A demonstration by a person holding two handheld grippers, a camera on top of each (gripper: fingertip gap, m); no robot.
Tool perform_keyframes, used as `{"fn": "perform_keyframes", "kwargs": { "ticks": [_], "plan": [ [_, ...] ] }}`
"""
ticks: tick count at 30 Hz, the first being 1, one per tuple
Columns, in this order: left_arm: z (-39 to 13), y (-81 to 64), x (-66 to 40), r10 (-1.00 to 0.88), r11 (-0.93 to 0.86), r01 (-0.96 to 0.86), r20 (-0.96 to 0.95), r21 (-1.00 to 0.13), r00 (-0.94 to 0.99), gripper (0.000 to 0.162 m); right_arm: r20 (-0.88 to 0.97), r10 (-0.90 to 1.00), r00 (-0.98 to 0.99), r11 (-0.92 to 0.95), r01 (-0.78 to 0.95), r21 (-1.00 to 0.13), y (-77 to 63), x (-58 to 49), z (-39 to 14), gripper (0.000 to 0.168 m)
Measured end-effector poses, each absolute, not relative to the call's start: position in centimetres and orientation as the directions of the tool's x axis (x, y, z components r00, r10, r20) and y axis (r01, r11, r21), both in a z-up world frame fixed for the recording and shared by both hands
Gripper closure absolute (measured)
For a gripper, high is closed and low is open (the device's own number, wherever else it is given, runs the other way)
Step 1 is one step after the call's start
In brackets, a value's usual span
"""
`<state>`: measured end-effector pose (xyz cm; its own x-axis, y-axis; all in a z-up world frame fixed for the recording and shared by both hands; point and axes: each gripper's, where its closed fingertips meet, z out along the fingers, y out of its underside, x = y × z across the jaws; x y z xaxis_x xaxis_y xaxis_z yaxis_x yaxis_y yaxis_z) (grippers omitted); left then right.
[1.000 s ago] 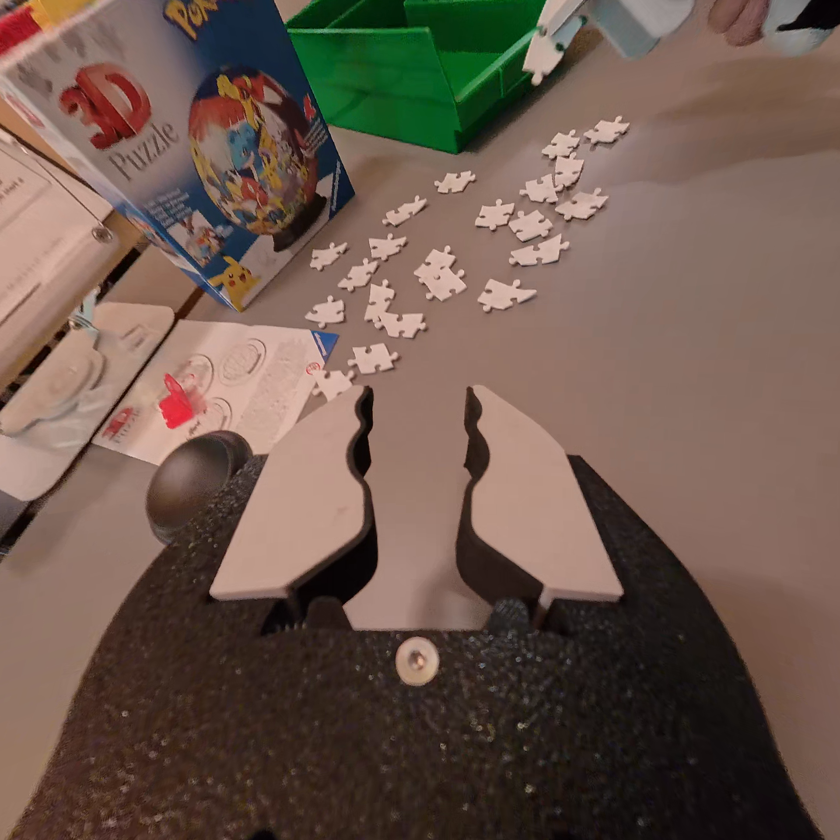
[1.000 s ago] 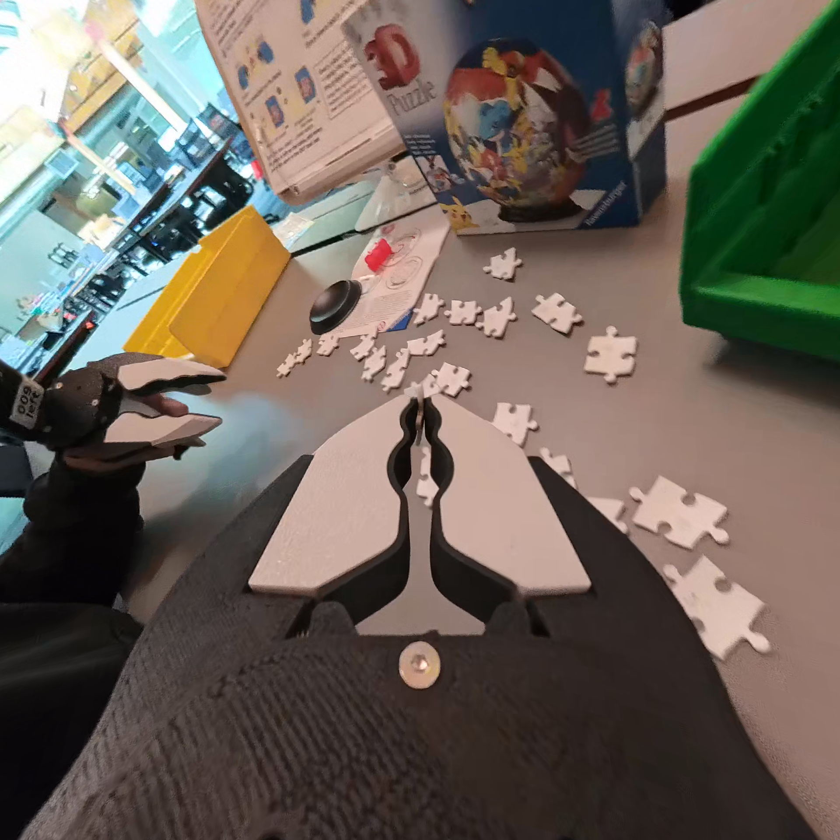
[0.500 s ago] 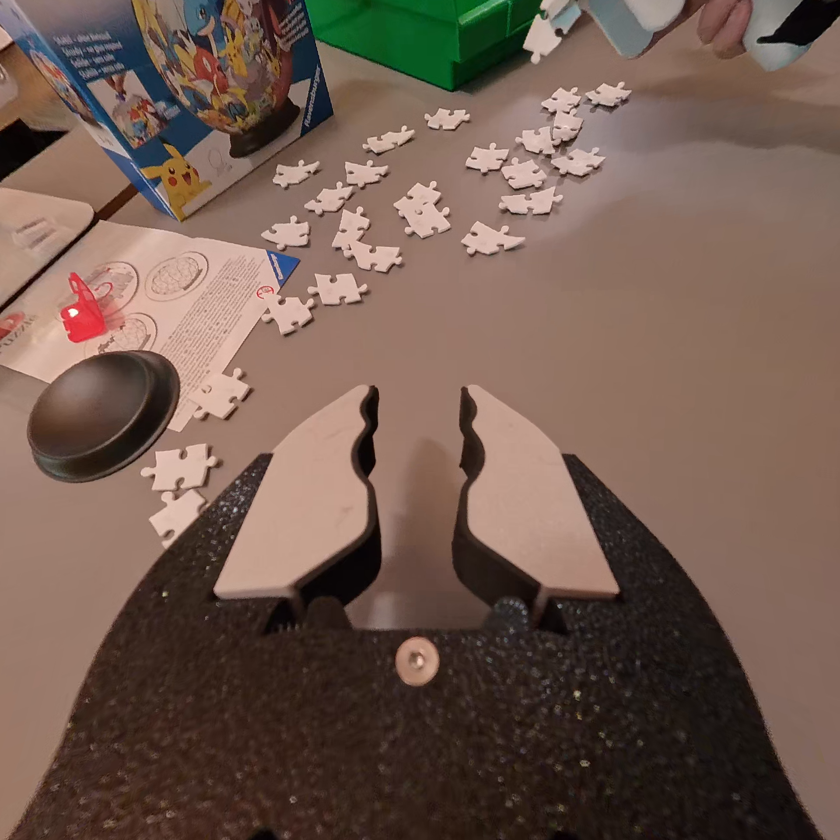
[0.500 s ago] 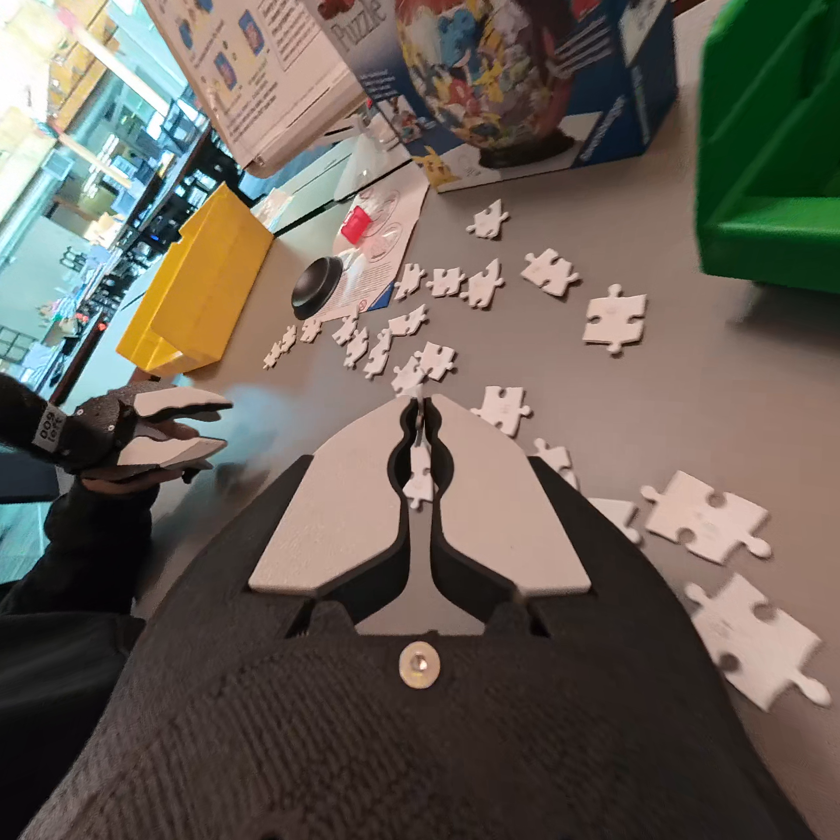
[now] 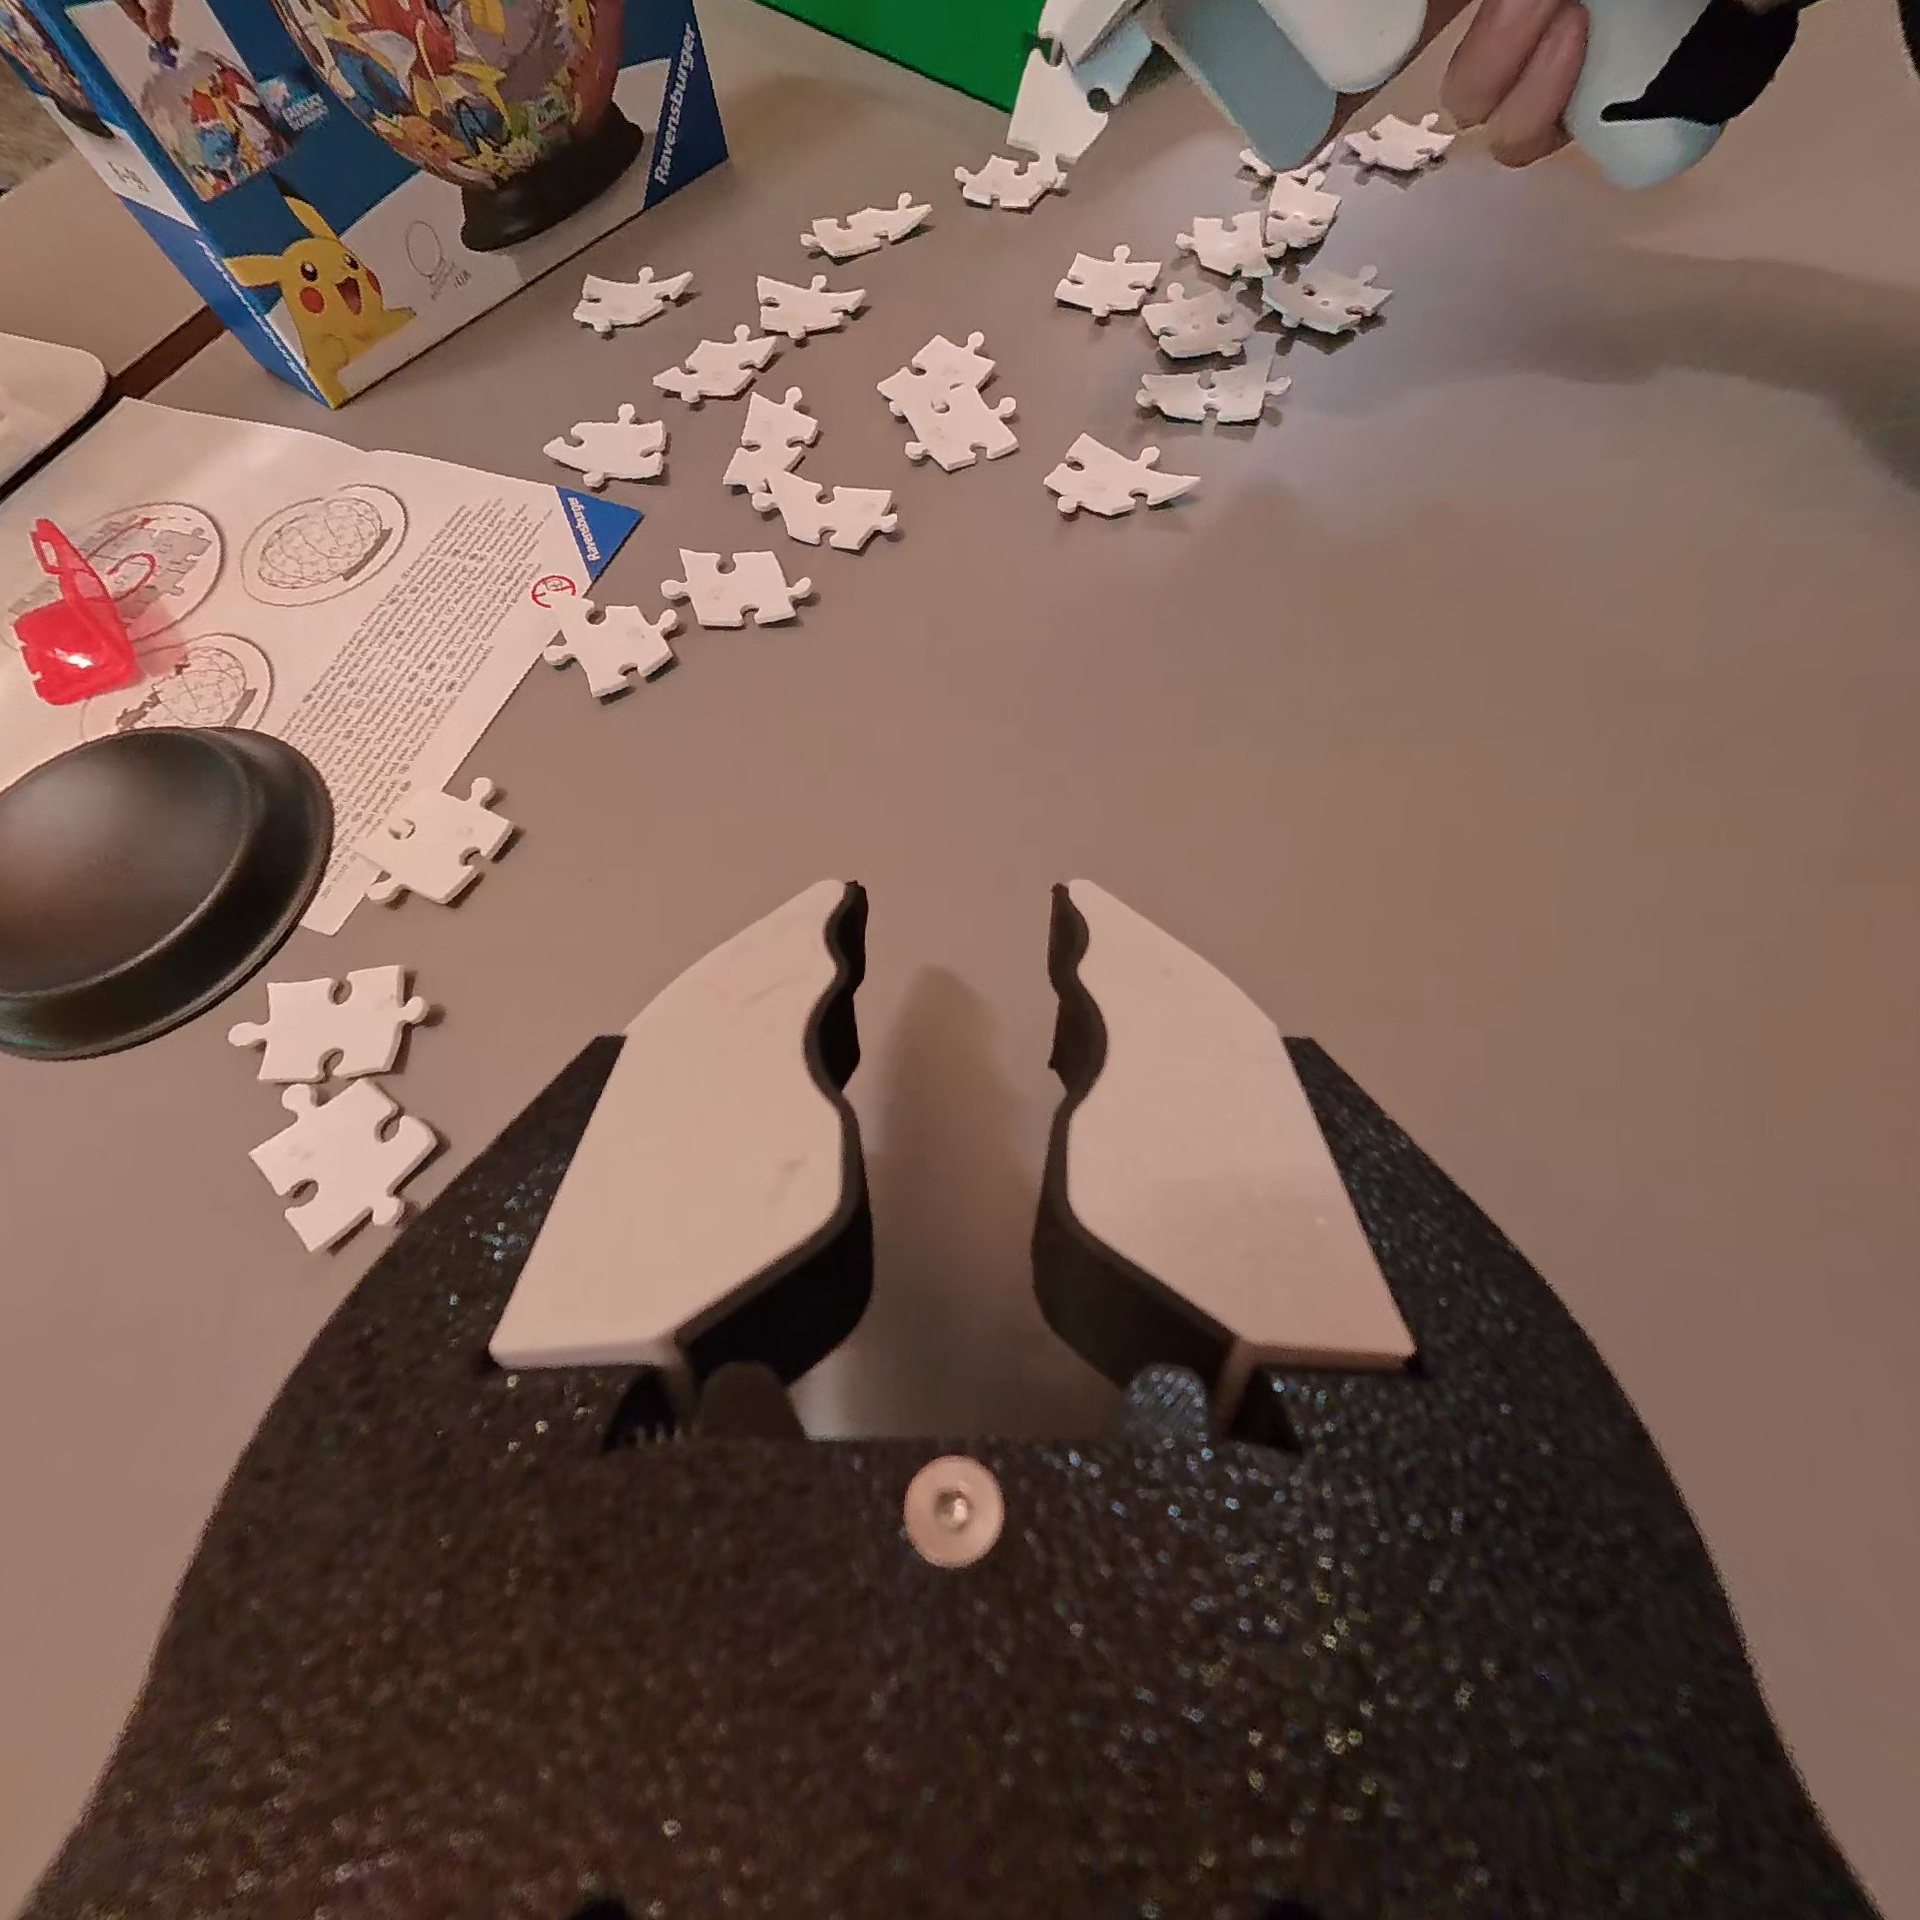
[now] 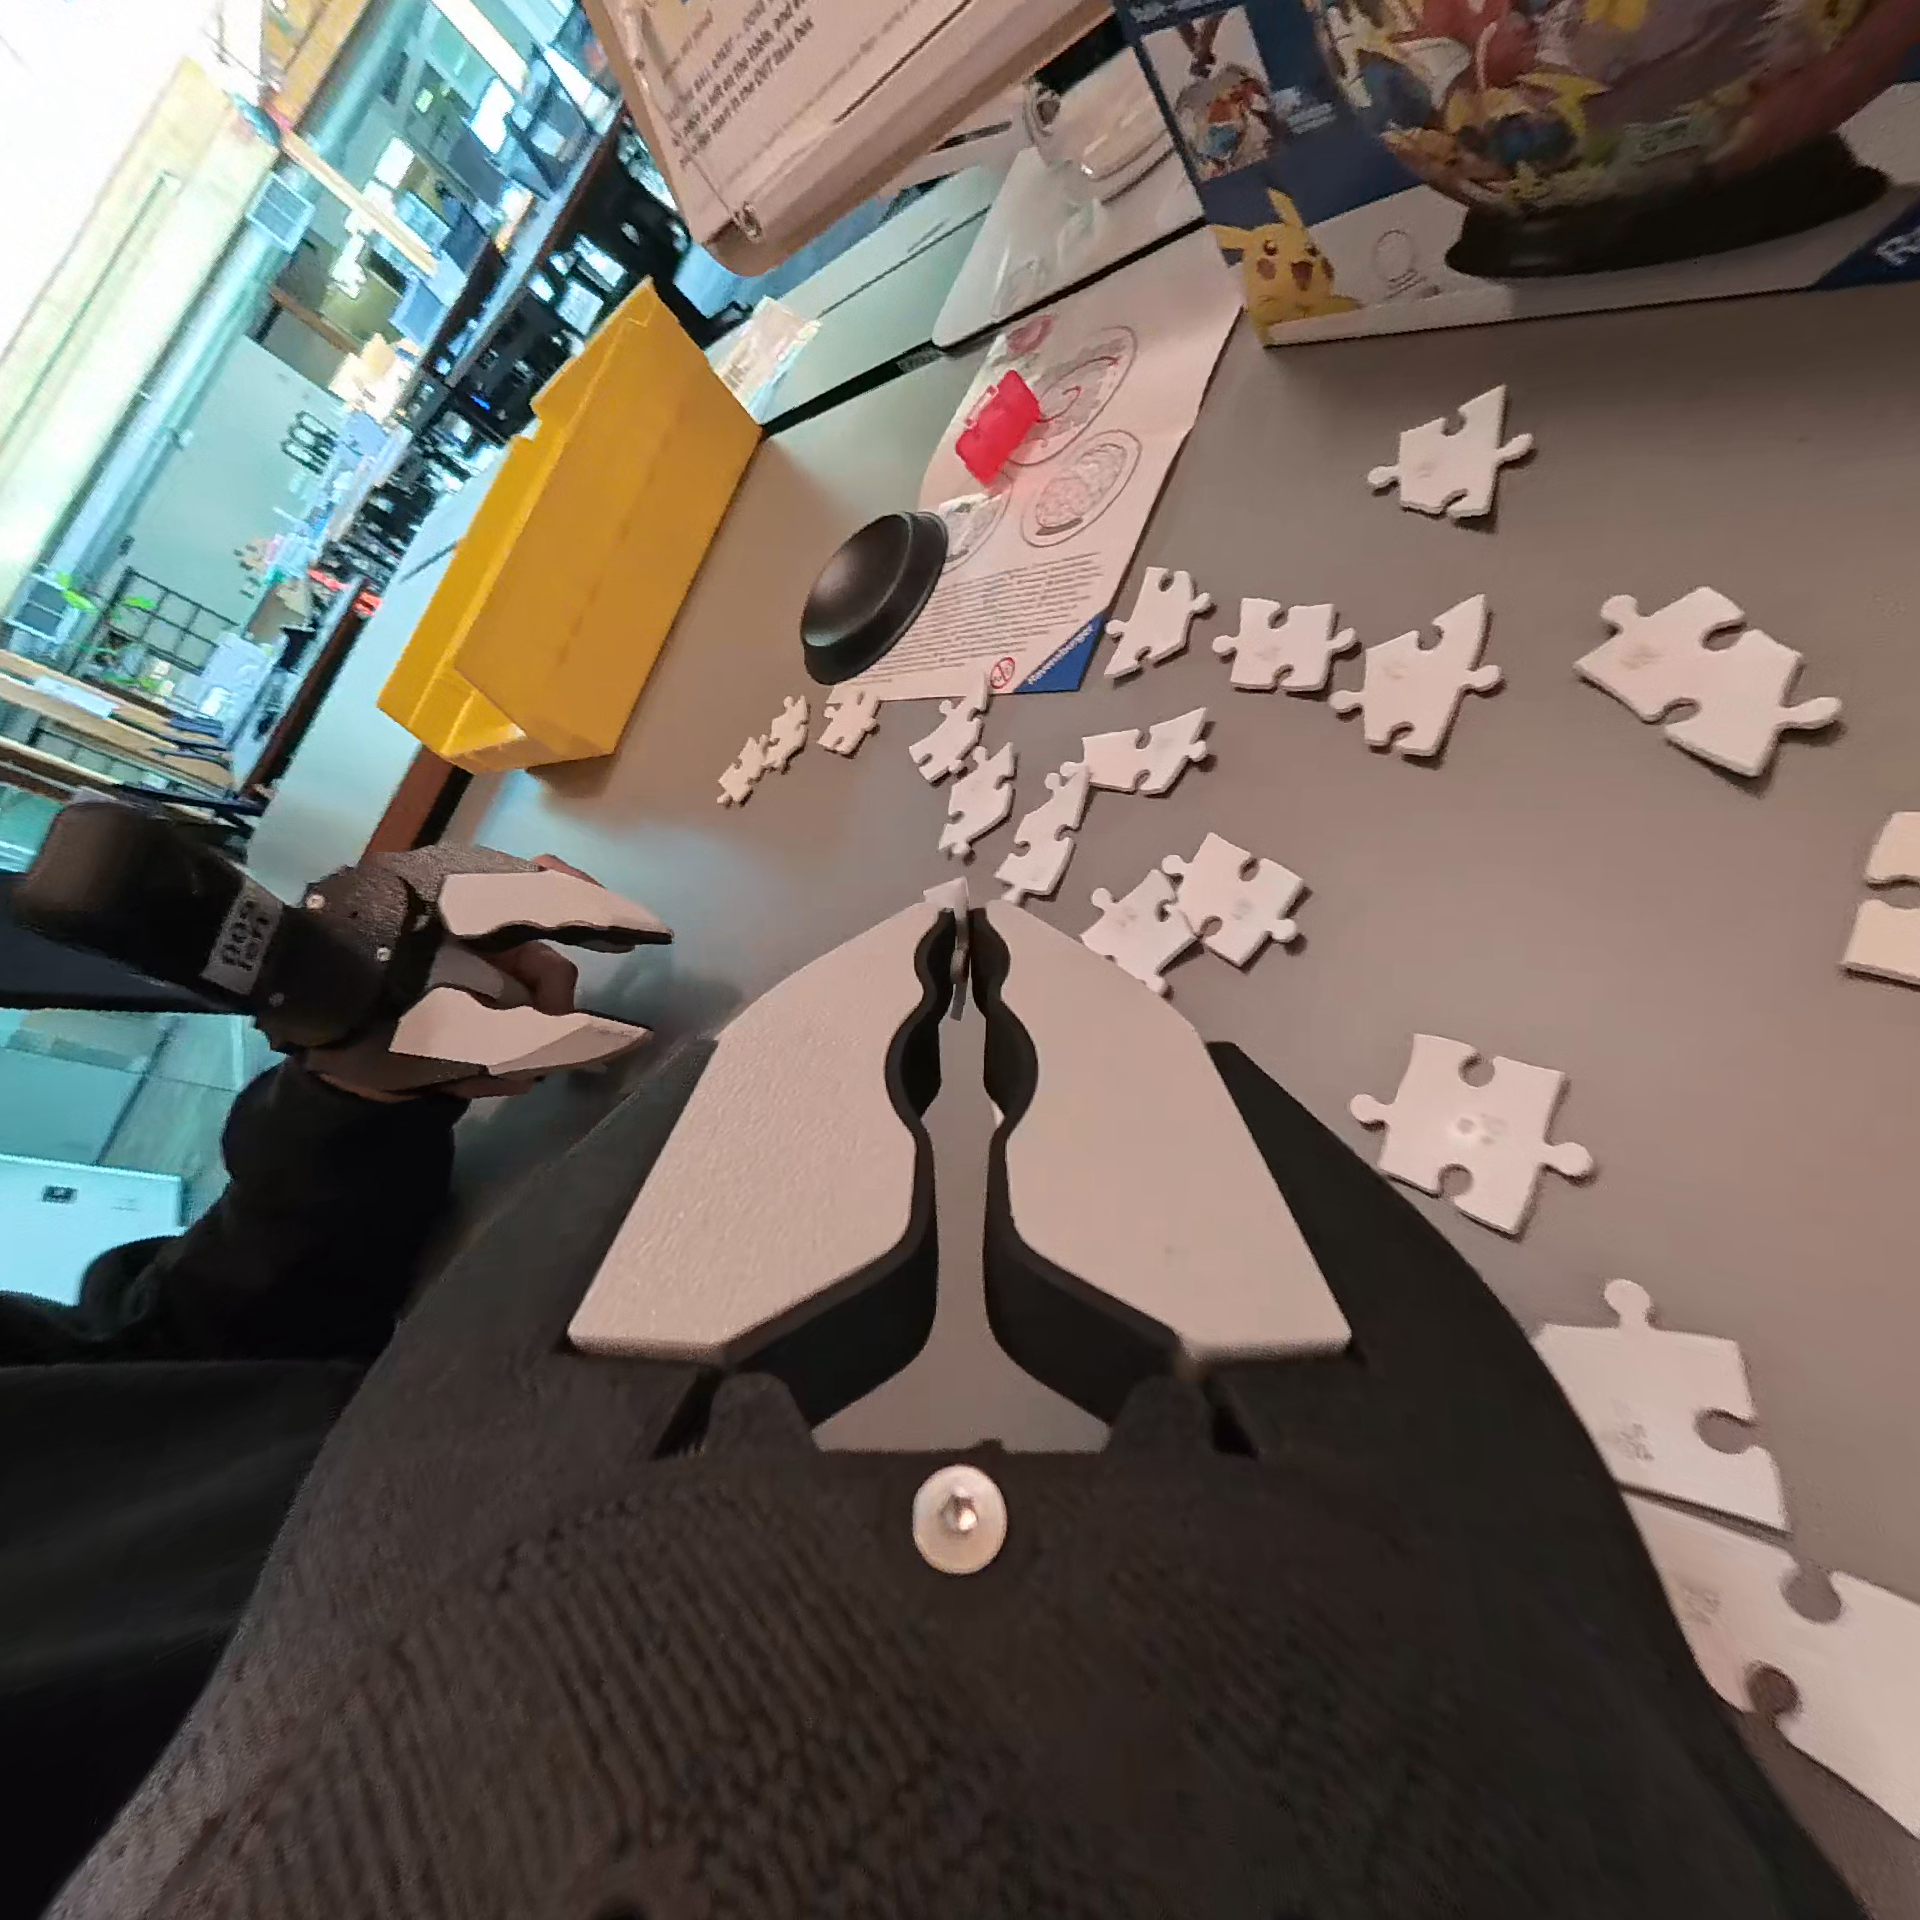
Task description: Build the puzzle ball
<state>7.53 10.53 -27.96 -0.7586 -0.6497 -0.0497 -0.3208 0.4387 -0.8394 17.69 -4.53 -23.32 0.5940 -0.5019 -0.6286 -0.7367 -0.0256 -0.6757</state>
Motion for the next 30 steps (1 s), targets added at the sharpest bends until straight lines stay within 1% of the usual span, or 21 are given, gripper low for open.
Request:
{"fn": "perform_keyframes", "kwargs": {
  "ticks": [3,6,17,20,23,27,30],
  "plan": [
    [-28.0,10.5,7.5,-0.651,0.438,-0.323,-0.049,-0.839,-0.758,0.129,-0.611,-0.558,0.561,0.023,-0.726,-0.687,-6.7,18.7,-22.9,0.166],
    [-28.0,10.5,7.5,-0.645,0.439,-0.319,-0.048,-0.840,-0.762,0.129,-0.659,-0.536,0.528,0.078,-0.747,-0.661,-7.9,18.1,-22.7,0.166],
    [-28.6,10.2,7.3,-0.626,0.470,-0.331,-0.045,-0.818,-0.778,0.129,-0.740,-0.491,0.459,0.055,-0.832,-0.553,-8.4,11.9,-25.9,0.165],
    [-28.8,10.1,7.3,-0.622,0.479,-0.337,-0.043,-0.810,-0.782,0.129,-0.735,-0.498,0.461,0.069,-0.823,-0.563,-8.0,12.3,-25.9,0.165],
    [-28.8,10.1,7.3,-0.622,0.481,-0.337,-0.044,-0.809,-0.782,0.129,-0.693,-0.560,0.455,0.077,-0.804,-0.590,-8.7,14.0,-26.1,0.165],
    [-28.7,10.2,7.3,-0.627,0.468,-0.338,-0.037,-0.816,-0.778,0.129,-0.680,-0.576,0.453,0.113,-0.780,-0.615,-9.1,16.0,-24.9,0.165],
    [-28.7,10.2,7.4,-0.629,0.464,-0.346,-0.029,-0.816,-0.777,0.129,-0.634,-0.619,0.464,0.077,-0.767,-0.637,-9.2,17.0,-25.1,0.165]
  ]
}}
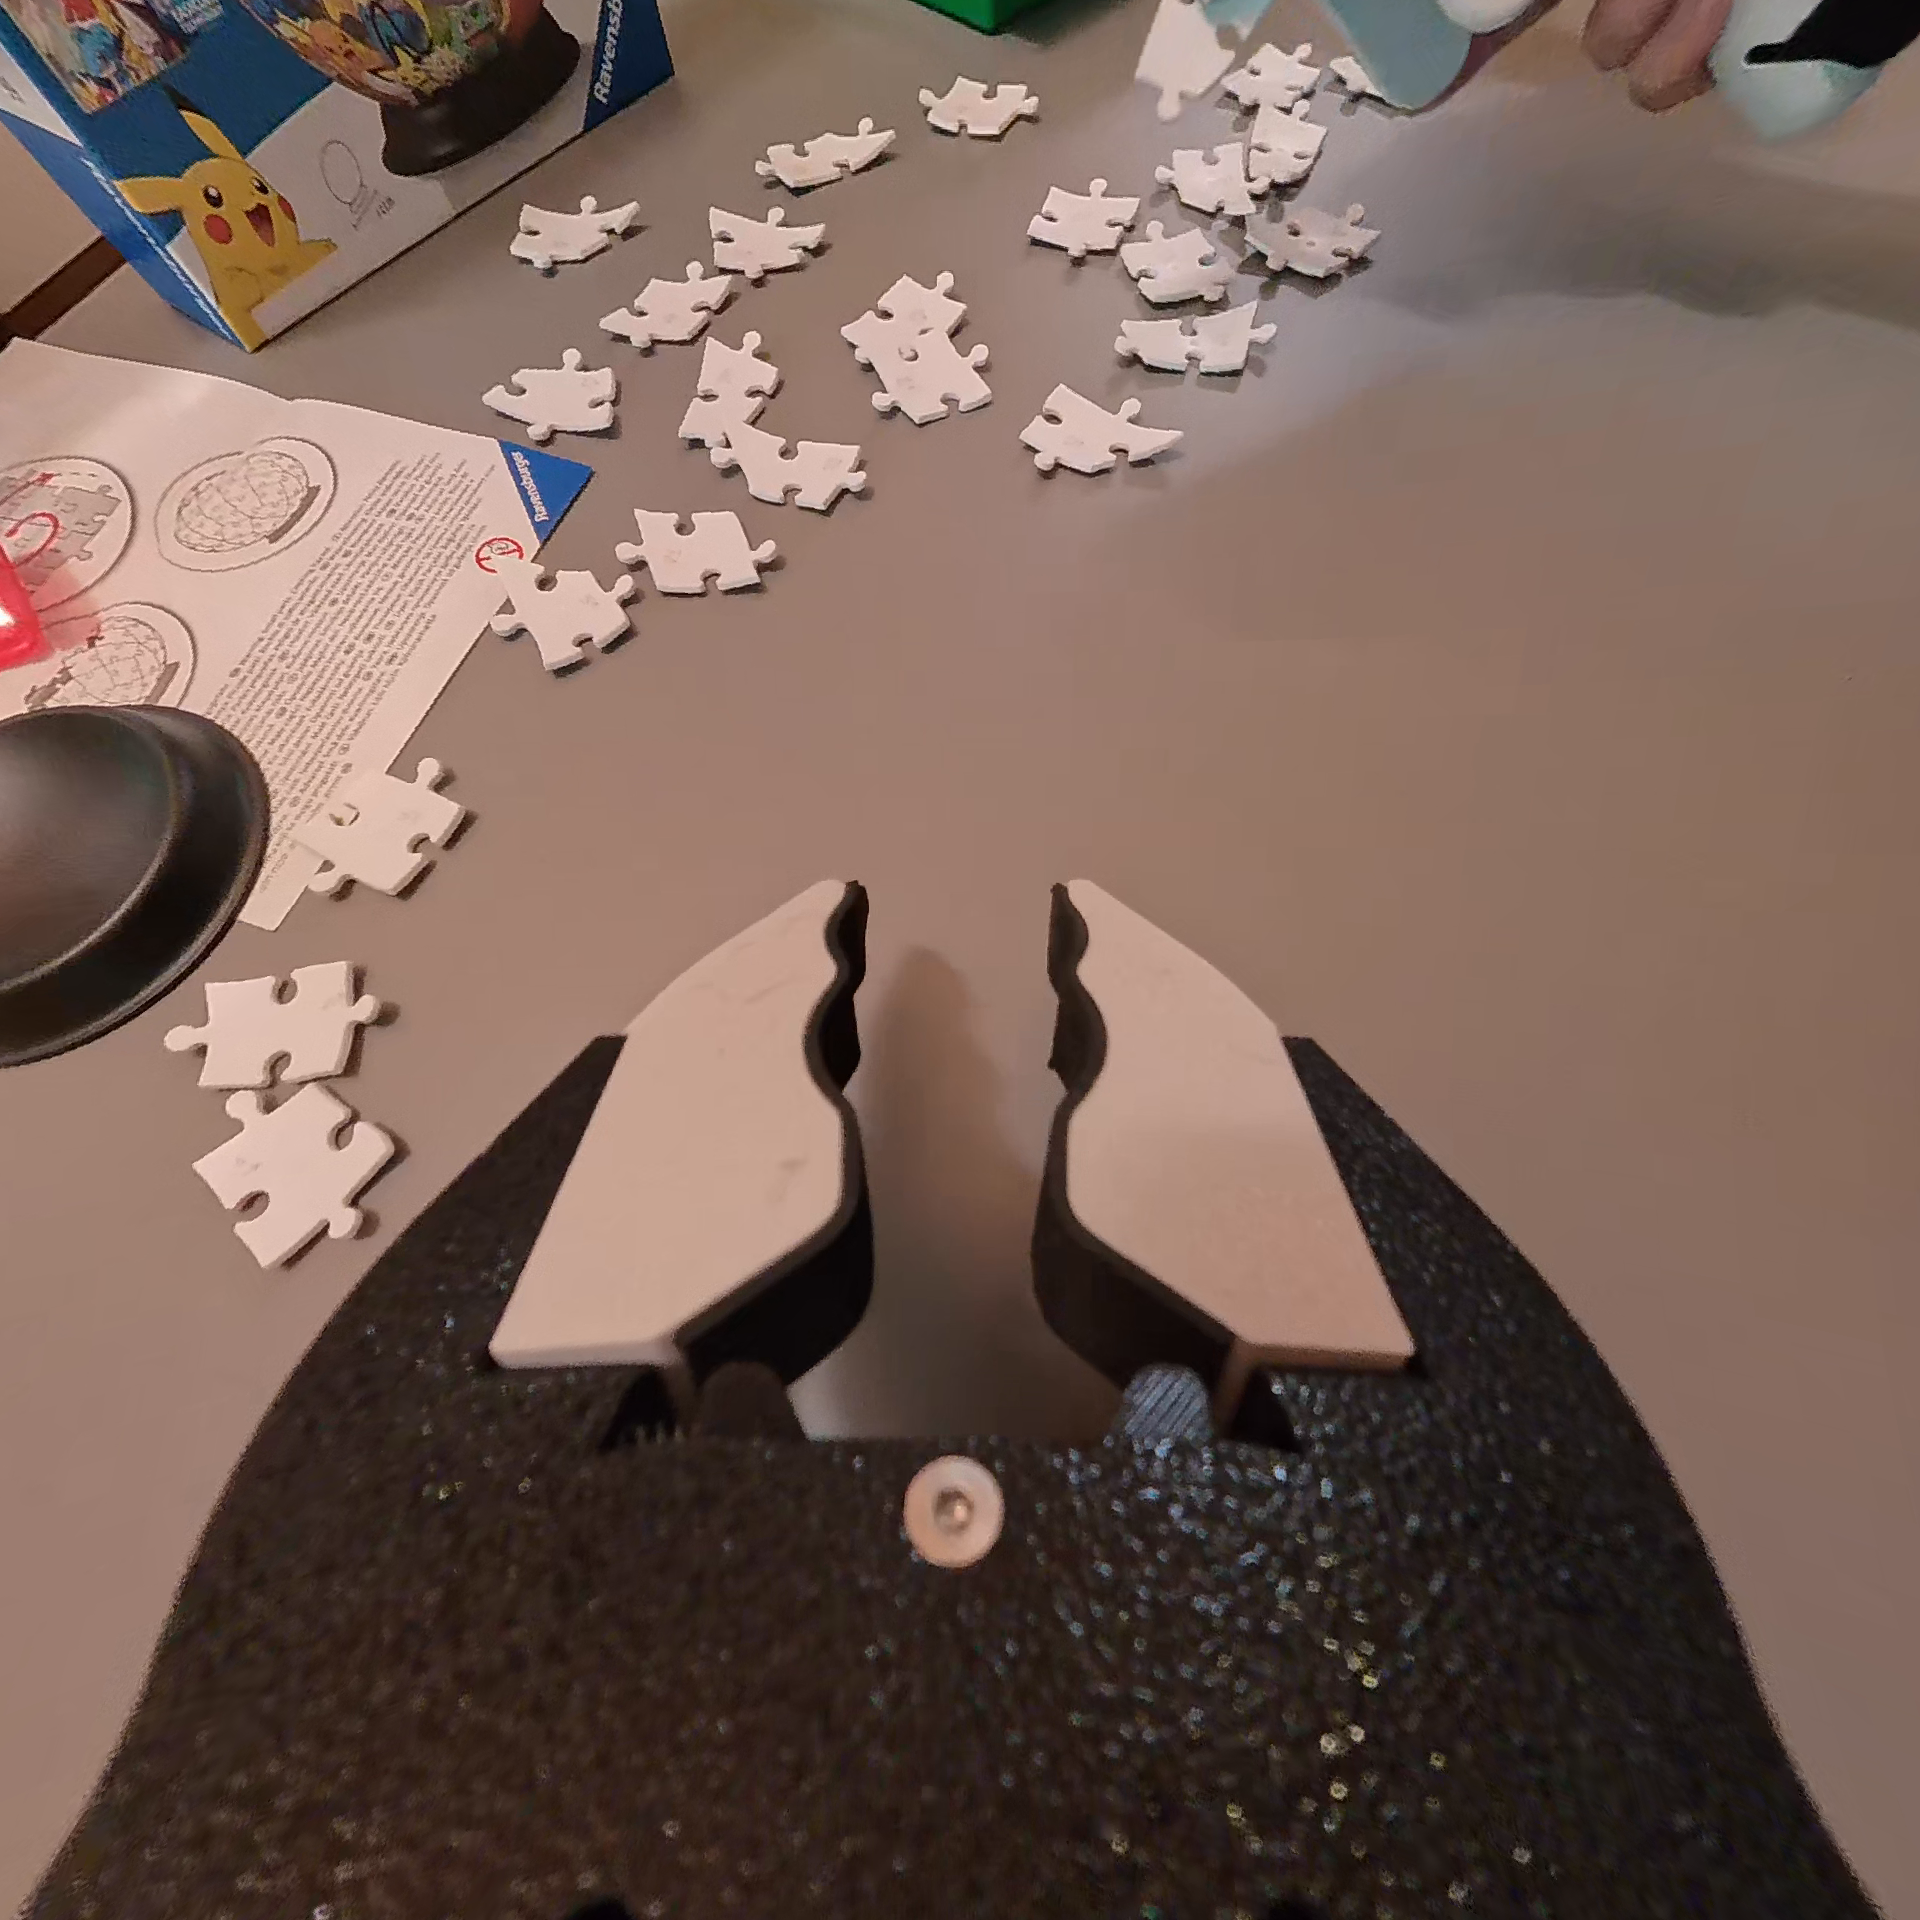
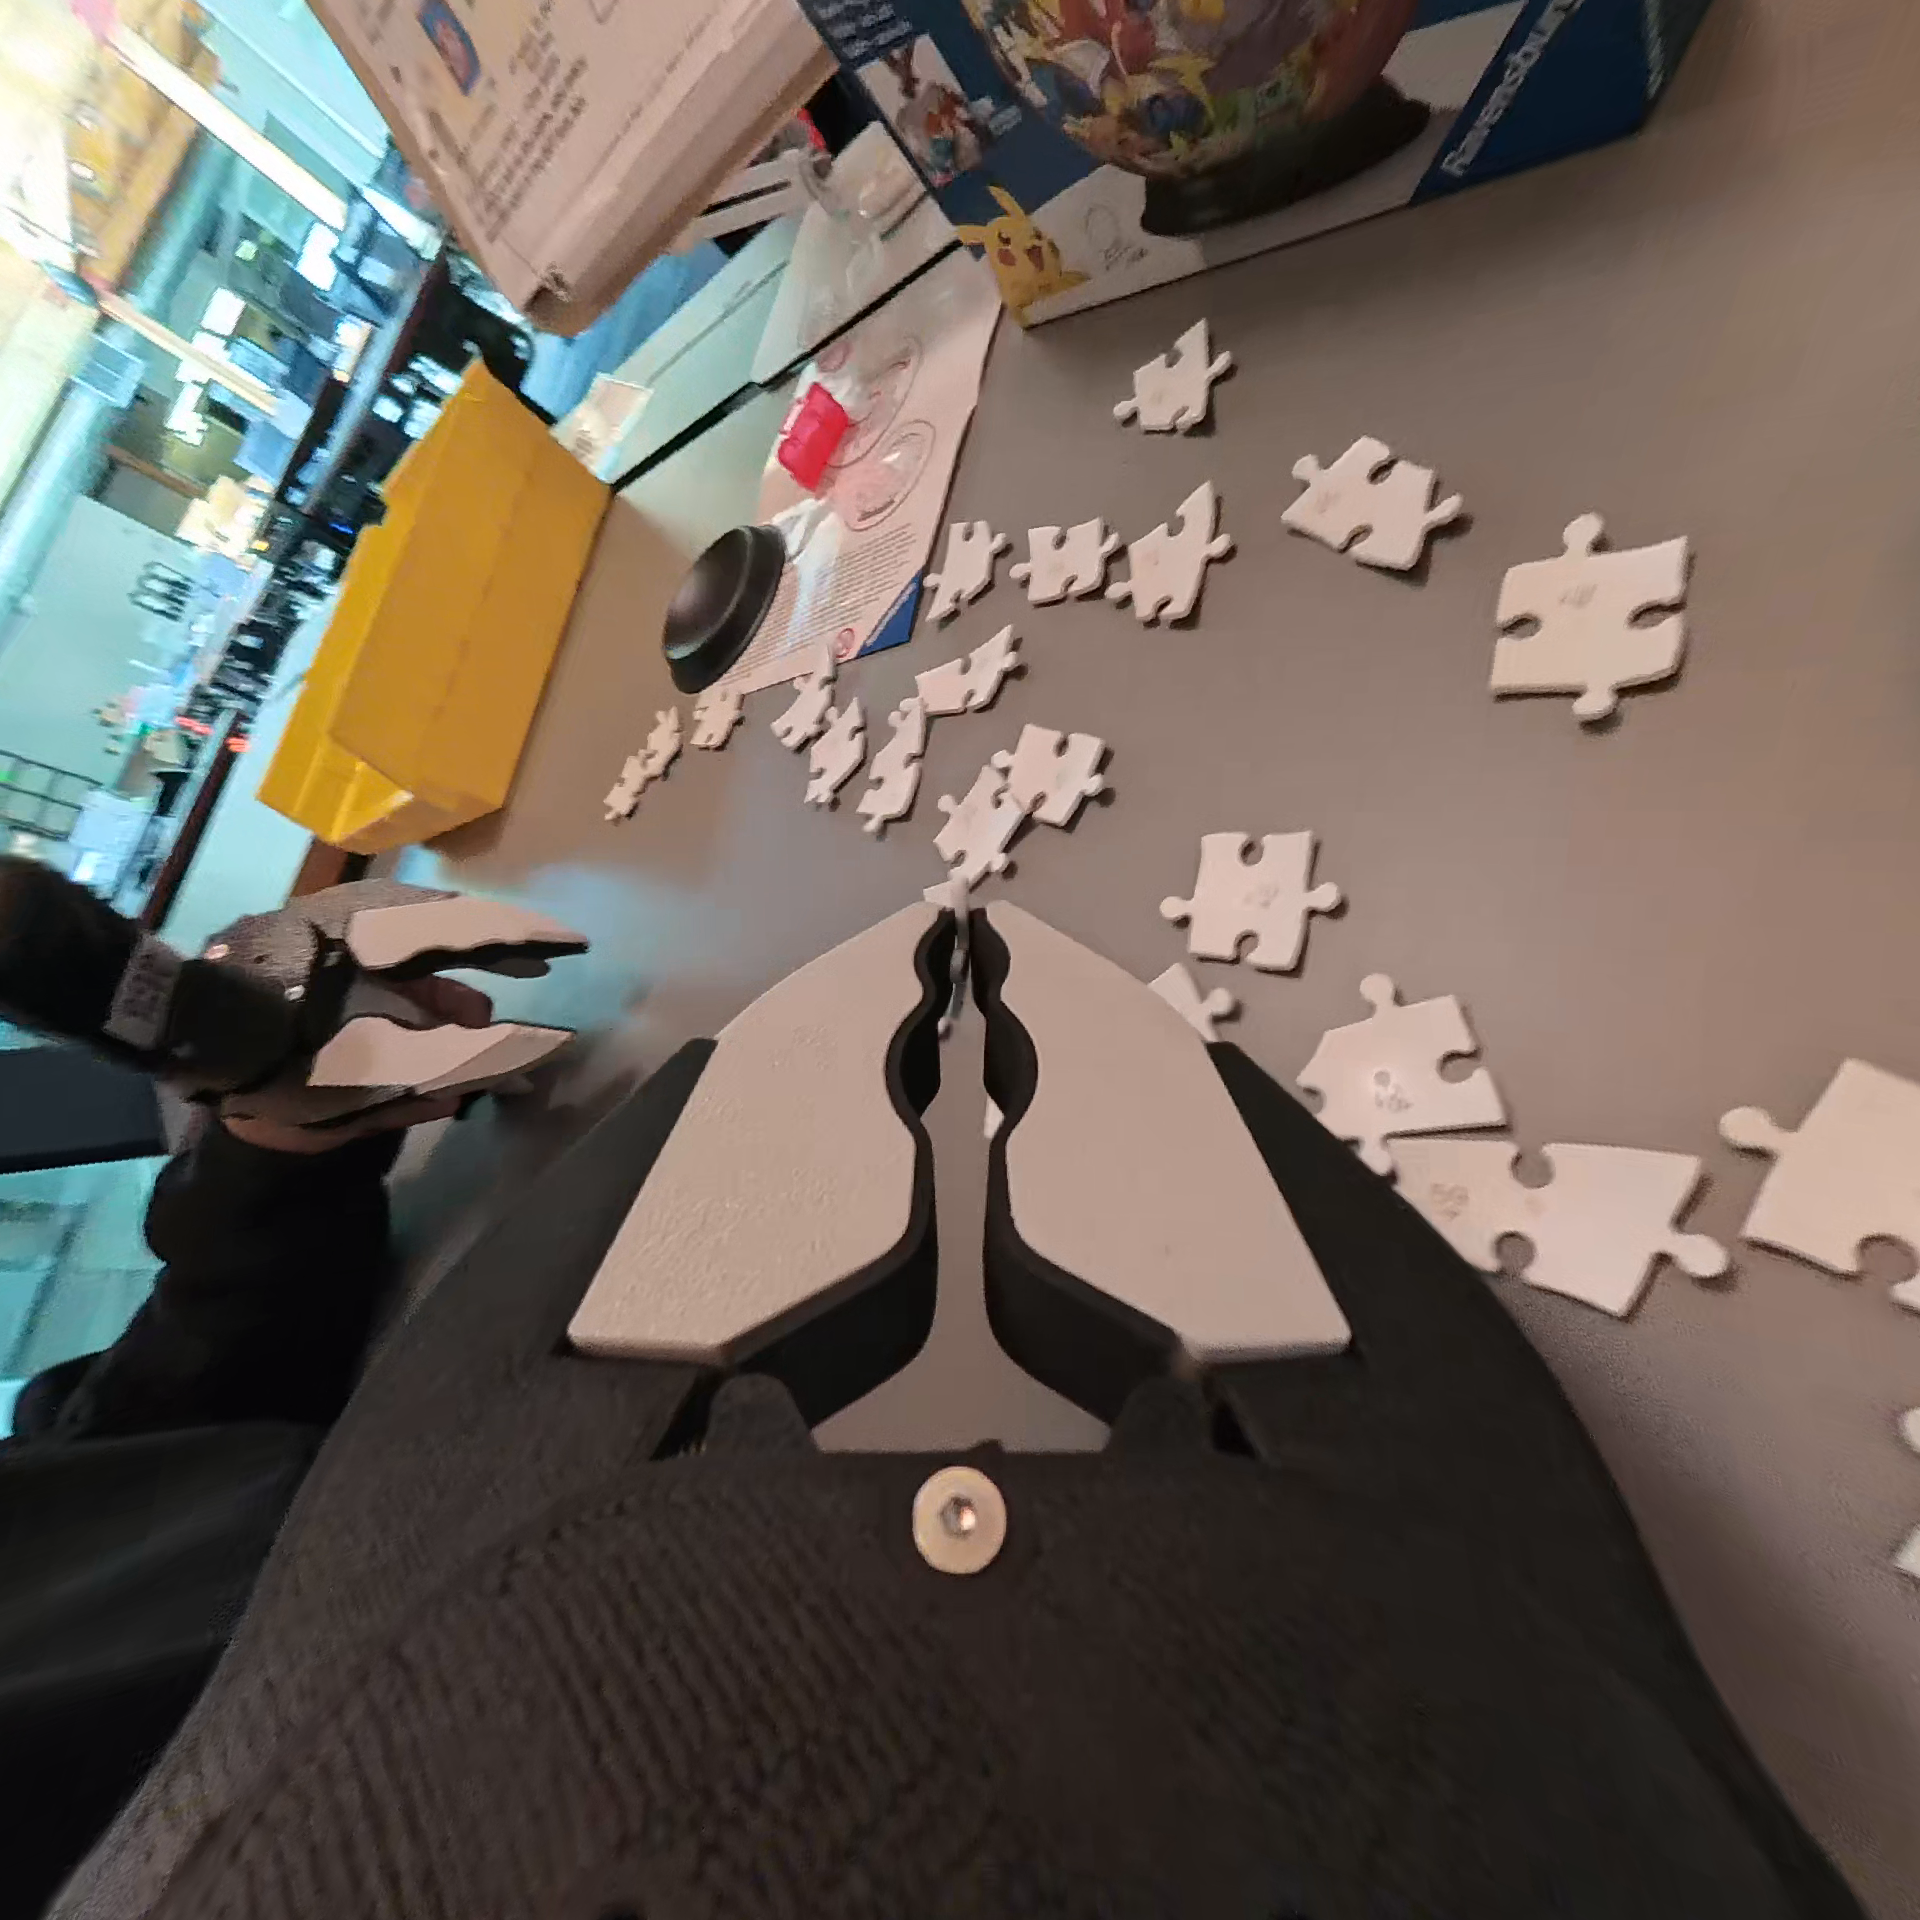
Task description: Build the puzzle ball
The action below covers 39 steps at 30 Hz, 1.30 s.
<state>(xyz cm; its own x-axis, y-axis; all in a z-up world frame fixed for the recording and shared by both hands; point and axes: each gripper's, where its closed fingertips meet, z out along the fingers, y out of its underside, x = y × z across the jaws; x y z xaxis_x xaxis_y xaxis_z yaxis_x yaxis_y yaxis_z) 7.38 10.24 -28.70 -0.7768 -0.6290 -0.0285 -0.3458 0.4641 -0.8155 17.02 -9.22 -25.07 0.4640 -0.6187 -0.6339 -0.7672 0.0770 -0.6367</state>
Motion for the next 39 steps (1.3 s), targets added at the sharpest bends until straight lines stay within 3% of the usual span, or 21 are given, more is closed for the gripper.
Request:
{"fn": "perform_keyframes", "kwargs": {
  "ticks": [5,8,18,31,35,39],
  "plan": [
    [-28.7,10.3,7.4,-0.632,0.455,-0.354,-0.017,-0.817,-0.775,0.129,-0.659,-0.583,0.476,0.133,-0.744,-0.655,-7.5,18.1,-23.7,0.165],
    [-28.7,10.3,7.5,-0.634,0.450,-0.361,-0.007,-0.817,-0.774,0.129,-0.625,-0.571,0.532,0.018,-0.753,-0.658,-5.5,16.4,-24.7,0.165],
    [-28.8,10.3,7.5,-0.634,0.448,-0.379,0.011,-0.810,-0.773,0.130,-0.663,-0.485,0.570,-0.005,-0.760,-0.650,-2.8,12.2,-24.1,0.165],
    [-28.4,10.6,7.7,-0.649,0.411,-0.386,0.032,-0.826,-0.760,0.130,-0.593,-0.557,0.582,-0.067,-0.743,-0.666,-1.2,16.4,-25.2,0.165],
    [-28.7,10.5,7.7,-0.643,0.420,-0.397,0.042,-0.816,-0.765,0.130,-0.510,-0.659,0.552,-0.009,-0.684,-0.730,-2.8,22.6,-23.4,0.165],
    [-28.8,10.5,7.7,-0.642,0.420,-0.411,0.056,-0.809,-0.765,0.130,-0.501,-0.734,0.459,0.036,-0.710,-0.704,-4.1,29.2,-23.6,0.166]
  ]
}}
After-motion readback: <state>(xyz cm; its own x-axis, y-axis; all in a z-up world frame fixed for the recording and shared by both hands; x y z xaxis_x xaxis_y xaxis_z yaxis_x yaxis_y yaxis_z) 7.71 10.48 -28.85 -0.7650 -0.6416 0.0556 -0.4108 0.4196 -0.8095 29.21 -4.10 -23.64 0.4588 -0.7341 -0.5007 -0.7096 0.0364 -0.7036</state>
